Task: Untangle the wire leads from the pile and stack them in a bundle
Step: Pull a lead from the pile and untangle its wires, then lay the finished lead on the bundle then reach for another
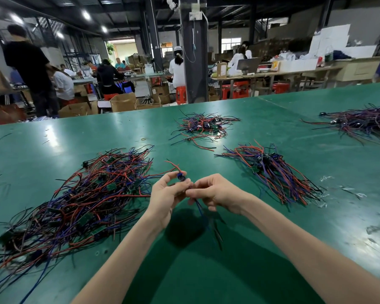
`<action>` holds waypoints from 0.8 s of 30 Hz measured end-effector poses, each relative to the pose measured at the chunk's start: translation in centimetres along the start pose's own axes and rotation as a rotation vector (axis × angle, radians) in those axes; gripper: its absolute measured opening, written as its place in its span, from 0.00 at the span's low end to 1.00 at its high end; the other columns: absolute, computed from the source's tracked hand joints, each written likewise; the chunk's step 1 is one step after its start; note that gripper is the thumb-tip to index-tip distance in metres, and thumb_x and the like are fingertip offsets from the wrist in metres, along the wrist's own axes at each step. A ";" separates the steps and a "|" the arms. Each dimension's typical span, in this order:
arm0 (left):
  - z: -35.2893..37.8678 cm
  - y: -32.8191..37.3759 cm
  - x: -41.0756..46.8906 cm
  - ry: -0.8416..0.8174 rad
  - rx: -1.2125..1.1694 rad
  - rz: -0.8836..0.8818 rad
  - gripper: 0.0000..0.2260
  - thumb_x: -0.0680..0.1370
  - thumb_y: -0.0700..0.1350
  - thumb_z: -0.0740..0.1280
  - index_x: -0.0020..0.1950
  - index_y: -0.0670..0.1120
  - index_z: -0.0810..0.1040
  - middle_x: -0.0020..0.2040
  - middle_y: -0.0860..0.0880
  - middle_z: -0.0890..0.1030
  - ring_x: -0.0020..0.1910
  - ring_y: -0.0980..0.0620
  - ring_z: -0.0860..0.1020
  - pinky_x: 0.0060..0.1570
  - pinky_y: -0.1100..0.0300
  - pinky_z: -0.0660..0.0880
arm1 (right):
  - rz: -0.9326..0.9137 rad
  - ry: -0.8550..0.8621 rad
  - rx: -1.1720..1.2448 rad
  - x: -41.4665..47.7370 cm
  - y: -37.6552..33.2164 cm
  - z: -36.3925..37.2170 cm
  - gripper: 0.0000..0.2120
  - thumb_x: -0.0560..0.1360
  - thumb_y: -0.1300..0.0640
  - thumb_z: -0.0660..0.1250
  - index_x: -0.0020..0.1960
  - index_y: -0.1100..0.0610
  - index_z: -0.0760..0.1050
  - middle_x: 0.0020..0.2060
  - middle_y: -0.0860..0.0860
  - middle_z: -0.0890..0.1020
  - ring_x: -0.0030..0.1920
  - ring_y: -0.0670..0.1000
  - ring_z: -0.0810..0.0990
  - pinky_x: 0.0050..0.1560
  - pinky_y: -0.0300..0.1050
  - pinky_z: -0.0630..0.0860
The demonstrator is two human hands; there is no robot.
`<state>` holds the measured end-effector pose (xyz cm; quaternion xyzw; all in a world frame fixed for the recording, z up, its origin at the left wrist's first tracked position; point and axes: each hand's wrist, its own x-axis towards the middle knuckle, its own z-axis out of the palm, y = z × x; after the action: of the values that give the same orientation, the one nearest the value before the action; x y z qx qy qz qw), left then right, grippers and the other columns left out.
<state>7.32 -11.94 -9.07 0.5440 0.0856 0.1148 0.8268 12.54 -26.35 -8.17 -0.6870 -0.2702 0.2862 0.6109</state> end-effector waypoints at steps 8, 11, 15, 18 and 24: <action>0.0 -1.8 -0.2 -0.034 0.150 0.067 0.07 0.75 0.36 0.68 0.52 0.43 0.76 0.44 0.42 0.81 0.37 0.52 0.78 0.42 0.62 0.76 | -0.100 0.294 -0.079 0.5 -1.1 -1.6 0.05 0.74 0.66 0.68 0.39 0.63 0.77 0.28 0.54 0.80 0.16 0.43 0.66 0.17 0.34 0.65; -0.1 -2.3 -0.2 -0.058 0.220 0.092 0.05 0.77 0.37 0.66 0.51 0.43 0.77 0.44 0.44 0.83 0.35 0.54 0.78 0.41 0.63 0.78 | -0.158 0.493 -0.102 0.7 -3.5 -5.3 0.03 0.74 0.66 0.68 0.41 0.64 0.78 0.26 0.50 0.81 0.17 0.43 0.66 0.18 0.34 0.65; -0.2 -2.5 0.1 -0.056 0.246 0.103 0.04 0.78 0.37 0.64 0.50 0.42 0.77 0.40 0.46 0.84 0.34 0.55 0.78 0.40 0.63 0.77 | -0.153 0.703 -0.106 -0.6 -6.3 -11.7 0.06 0.74 0.65 0.69 0.38 0.62 0.78 0.23 0.49 0.80 0.18 0.41 0.69 0.20 0.32 0.67; -0.1 -2.5 0.1 -0.049 0.250 0.101 0.04 0.79 0.37 0.64 0.50 0.42 0.77 0.39 0.47 0.84 0.33 0.54 0.78 0.41 0.61 0.77 | 0.076 0.759 -0.305 -2.3 -6.3 -16.1 0.06 0.73 0.65 0.69 0.37 0.64 0.79 0.19 0.48 0.78 0.16 0.41 0.69 0.19 0.30 0.66; 0.0 -2.4 -0.1 -0.022 0.265 0.105 0.04 0.79 0.36 0.62 0.50 0.40 0.77 0.39 0.44 0.83 0.33 0.54 0.77 0.39 0.63 0.76 | 0.415 0.737 -0.497 -4.1 -2.1 -18.4 0.08 0.72 0.68 0.69 0.33 0.67 0.78 0.23 0.56 0.77 0.18 0.47 0.68 0.18 0.31 0.64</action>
<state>7.44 -12.94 -11.29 0.6535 0.0626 0.1395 0.7413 23.02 -41.68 -4.20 -0.9069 0.0465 0.0667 0.4134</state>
